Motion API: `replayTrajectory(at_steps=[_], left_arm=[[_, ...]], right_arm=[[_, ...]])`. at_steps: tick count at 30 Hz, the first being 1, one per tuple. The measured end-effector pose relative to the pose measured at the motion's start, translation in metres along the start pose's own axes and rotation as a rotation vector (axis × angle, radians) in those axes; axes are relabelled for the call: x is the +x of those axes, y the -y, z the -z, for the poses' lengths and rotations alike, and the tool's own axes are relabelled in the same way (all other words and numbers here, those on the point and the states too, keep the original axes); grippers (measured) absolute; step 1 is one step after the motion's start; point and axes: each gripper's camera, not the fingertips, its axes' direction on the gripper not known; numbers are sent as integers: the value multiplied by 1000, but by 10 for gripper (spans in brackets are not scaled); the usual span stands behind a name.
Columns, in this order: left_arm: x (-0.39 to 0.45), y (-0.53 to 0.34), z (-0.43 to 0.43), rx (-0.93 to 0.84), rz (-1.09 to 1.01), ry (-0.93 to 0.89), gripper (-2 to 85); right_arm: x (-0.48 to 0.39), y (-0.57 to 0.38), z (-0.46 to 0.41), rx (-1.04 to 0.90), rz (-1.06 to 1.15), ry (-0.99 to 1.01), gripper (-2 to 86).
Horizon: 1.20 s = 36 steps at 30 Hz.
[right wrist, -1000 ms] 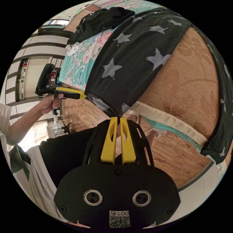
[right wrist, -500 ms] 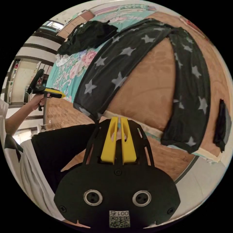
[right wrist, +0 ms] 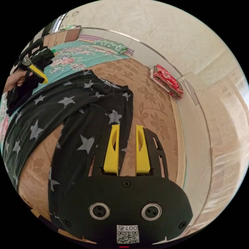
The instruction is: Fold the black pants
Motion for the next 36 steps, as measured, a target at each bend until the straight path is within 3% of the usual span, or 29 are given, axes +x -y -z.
replayTrajectory(at_steps=[4,12,21,24,29,34,36], left_arm=[[14,89,-17,-42,50,134,7],[13,190,-35,56,146,53,41],[44,252,-45,-13,13,152,-5],[52,259,-30,34,-73,218,-8],[23,271,-25,50,50,46,-8],[25,267,-53,37,106,75,-5],[31,264,-58,72,119,61,-1]], right_arm=[[51,49,-50,-11,-4,134,87],[128,142,-150,-47,-108,452,95],[167,172,-180,-89,-159,493,32],[182,176,-160,11,-161,476,23],[184,198,-157,18,-129,414,19],[162,213,-187,-124,-3,387,24],[169,204,-189,-88,-8,353,31]])
